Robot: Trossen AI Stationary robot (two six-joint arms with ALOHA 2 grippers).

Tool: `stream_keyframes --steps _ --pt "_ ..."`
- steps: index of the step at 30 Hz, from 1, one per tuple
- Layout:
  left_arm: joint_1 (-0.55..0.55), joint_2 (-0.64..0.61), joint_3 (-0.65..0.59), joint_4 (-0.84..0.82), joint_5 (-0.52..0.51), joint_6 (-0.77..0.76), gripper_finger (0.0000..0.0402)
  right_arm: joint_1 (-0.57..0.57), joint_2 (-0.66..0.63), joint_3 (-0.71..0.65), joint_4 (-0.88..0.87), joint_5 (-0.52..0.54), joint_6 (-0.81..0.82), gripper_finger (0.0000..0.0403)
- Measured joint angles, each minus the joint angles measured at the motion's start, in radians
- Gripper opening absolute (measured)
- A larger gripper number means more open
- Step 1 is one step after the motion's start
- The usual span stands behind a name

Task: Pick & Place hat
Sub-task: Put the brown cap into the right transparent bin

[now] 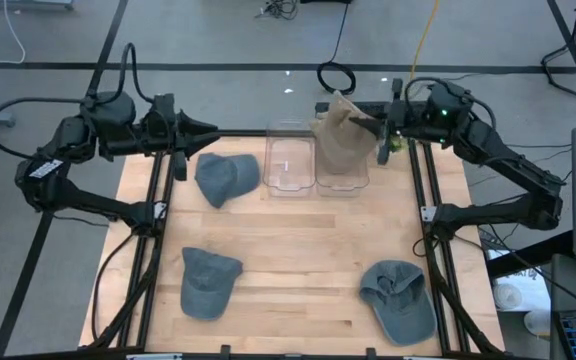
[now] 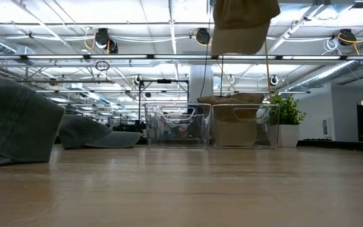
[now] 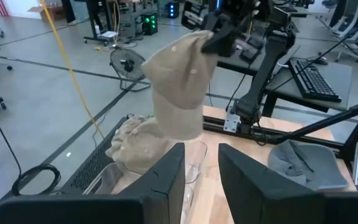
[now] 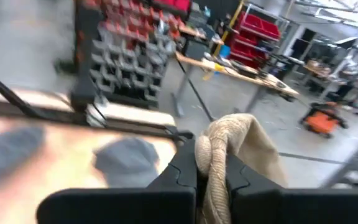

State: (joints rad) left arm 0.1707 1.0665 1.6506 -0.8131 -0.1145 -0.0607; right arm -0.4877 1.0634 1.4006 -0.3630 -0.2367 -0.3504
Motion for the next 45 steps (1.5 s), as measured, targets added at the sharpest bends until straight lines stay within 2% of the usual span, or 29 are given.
stream_keyframes --steps 7,12,16,26,35,45 --pt "0.0 0.0 0.0 0.001 0.001 0.003 0.0104 -0.069 0.039 0.0 -0.063 -0.001 -0.302 0.0001" --pt "0.0 0.0 0.0 0.001 0.0 0.003 0.0104 -0.1 0.075 0.0 -0.16 0.0 -0.392 0.0001" --pt "0.0 0.0 0.0 0.002 -0.02 0.004 0.0104 -0.1 0.112 0.0 -0.213 -0.001 -0.403 0.0001" --pt "0.0 0.0 0.0 0.002 -0.026 0.003 0.0104 -0.101 0.181 -0.031 -0.214 -0.003 -0.403 0.0001" --pt "0.0 -0.001 0.0 0.003 -0.026 0.005 0.0104 -0.101 0.183 -0.228 -0.016 -0.002 -0.395 0.0001" --pt "0.0 -0.001 0.0 0.003 -0.026 0.014 0.0104 -0.107 0.183 -0.339 0.086 -0.002 -0.342 0.0003"
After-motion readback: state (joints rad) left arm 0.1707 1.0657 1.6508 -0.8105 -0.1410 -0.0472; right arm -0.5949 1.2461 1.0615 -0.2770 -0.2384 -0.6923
